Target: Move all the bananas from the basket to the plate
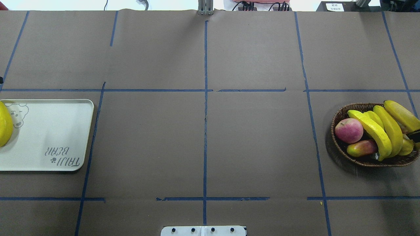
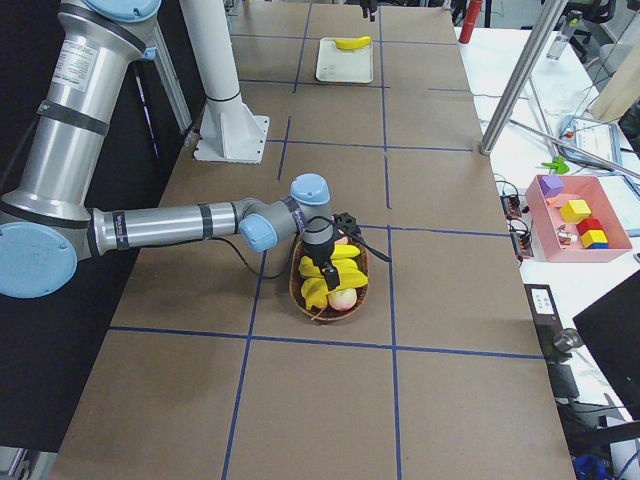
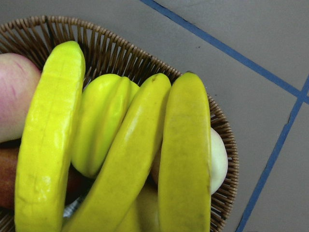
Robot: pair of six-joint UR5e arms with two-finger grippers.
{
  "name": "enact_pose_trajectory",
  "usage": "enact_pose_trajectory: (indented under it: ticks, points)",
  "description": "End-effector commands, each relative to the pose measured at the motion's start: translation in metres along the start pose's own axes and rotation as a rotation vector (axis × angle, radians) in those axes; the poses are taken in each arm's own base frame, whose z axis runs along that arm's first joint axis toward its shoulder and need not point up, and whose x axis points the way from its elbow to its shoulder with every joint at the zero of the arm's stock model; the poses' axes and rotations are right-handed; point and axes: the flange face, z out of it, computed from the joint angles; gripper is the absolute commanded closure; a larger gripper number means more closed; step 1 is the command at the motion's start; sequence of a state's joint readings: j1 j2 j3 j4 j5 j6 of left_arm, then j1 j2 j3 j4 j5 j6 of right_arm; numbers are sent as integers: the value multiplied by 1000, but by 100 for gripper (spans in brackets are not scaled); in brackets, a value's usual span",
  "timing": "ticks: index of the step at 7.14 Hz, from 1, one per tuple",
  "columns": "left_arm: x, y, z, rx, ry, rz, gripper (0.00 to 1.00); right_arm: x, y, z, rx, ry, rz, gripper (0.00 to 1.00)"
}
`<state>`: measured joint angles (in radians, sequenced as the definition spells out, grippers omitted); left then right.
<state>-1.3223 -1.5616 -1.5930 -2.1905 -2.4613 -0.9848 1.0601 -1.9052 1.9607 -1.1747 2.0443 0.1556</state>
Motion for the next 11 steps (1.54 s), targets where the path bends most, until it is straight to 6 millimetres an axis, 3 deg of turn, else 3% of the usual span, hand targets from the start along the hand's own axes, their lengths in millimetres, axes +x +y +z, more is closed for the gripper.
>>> enact_pose_trajectory:
  ticks: [1, 3, 5, 7, 8, 10, 11]
  points:
    - [0, 0, 0, 0, -1, -1, 0, 7, 16, 16, -42, 44, -59, 5]
    - [0, 0, 0, -1, 0, -1, 0, 15, 20, 33, -73, 50, -104, 8]
    - [-2, 0, 1, -1, -2, -3, 0, 10, 18, 36, -75, 45, -115, 12]
    - [-3, 0, 1, -2, -4, -5, 0, 7, 18, 39, -83, 43, -123, 51]
    - [-5, 0, 2, 1, -8, -6, 0, 7, 18, 39, -83, 43, -121, 79]
    - [-4, 0, 1, 2, -7, -4, 0, 5, 12, 37, -73, 38, -126, 99]
    - [-4, 0, 2, 2, -7, -5, 0, 5, 11, 34, -67, 36, -127, 99]
